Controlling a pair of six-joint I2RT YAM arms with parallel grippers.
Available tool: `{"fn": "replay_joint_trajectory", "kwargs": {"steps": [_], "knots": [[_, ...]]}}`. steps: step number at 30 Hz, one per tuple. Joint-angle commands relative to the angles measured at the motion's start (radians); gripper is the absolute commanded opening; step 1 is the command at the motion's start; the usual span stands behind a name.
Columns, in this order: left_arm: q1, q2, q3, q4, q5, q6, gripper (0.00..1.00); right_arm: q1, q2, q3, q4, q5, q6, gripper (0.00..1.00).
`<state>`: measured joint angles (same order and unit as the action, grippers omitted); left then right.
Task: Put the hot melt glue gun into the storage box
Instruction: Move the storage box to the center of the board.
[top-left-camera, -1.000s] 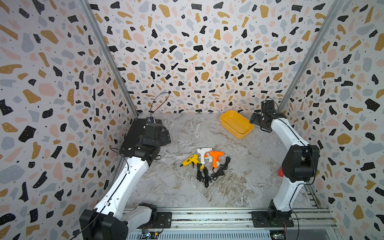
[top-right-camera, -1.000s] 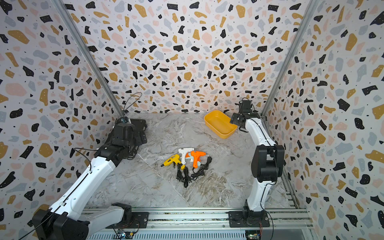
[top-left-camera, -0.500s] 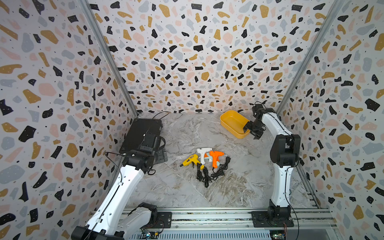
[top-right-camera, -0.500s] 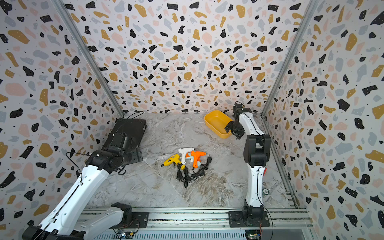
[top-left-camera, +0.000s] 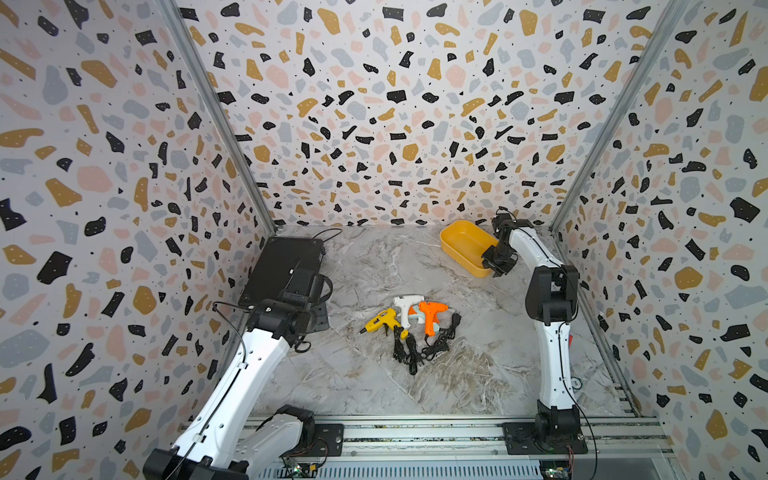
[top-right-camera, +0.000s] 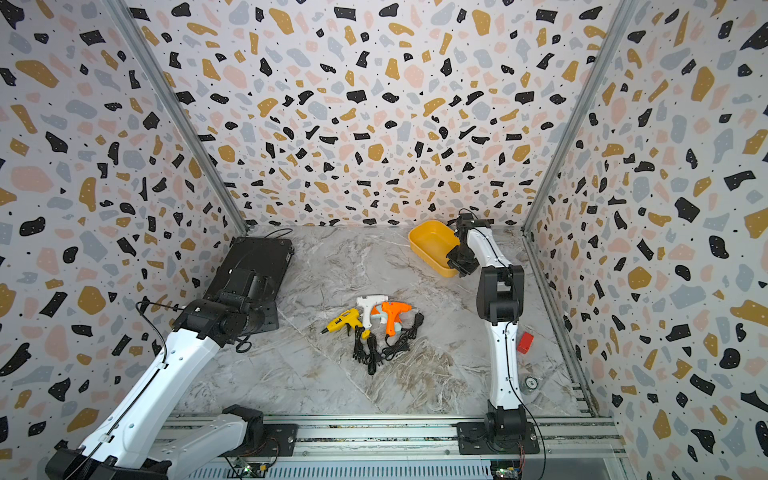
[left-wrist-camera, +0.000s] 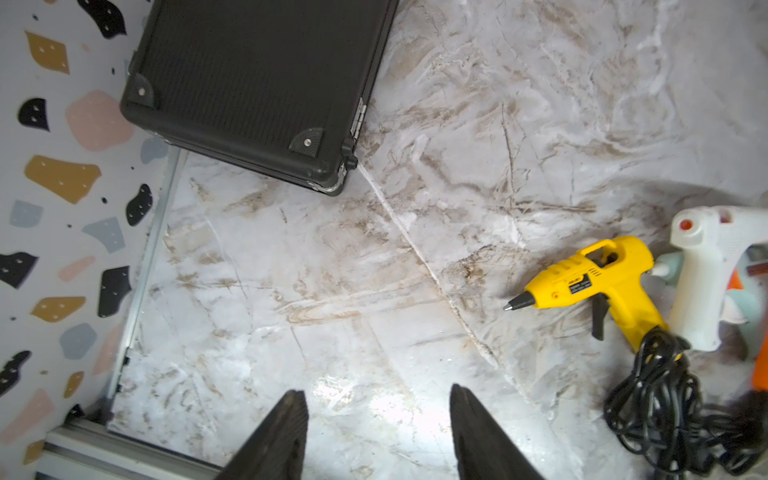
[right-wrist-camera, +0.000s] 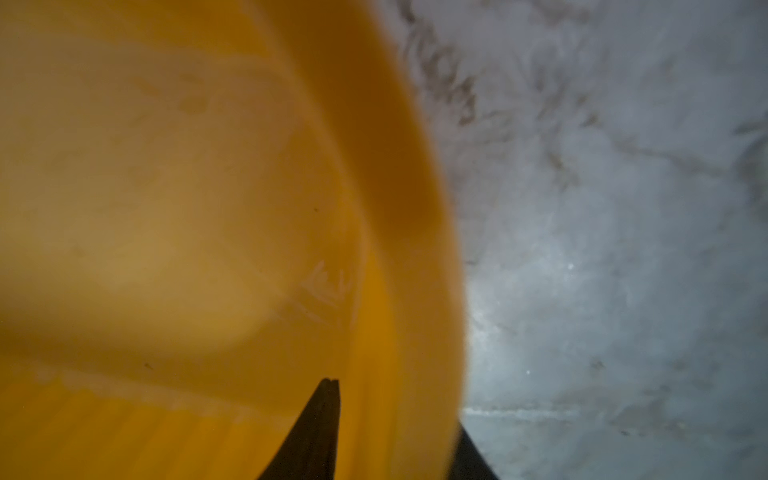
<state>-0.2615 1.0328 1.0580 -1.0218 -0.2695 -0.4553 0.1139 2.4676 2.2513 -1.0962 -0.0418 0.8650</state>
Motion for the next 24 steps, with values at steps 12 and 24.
{"fn": "replay_joint_trajectory", "kwargs": {"steps": [12,24], "knots": [[-0.005,-0.080,-0.025,-0.032,0.031,-0.008,0.25,0.161,-0.041,0.160,-0.183,-0.076,-0.497,0.00],[-0.013,-0.132,-0.020,-0.059,0.088,-0.049,0.26,0.225,0.007,0.198,-0.162,-0.104,-0.458,0.10]]}}
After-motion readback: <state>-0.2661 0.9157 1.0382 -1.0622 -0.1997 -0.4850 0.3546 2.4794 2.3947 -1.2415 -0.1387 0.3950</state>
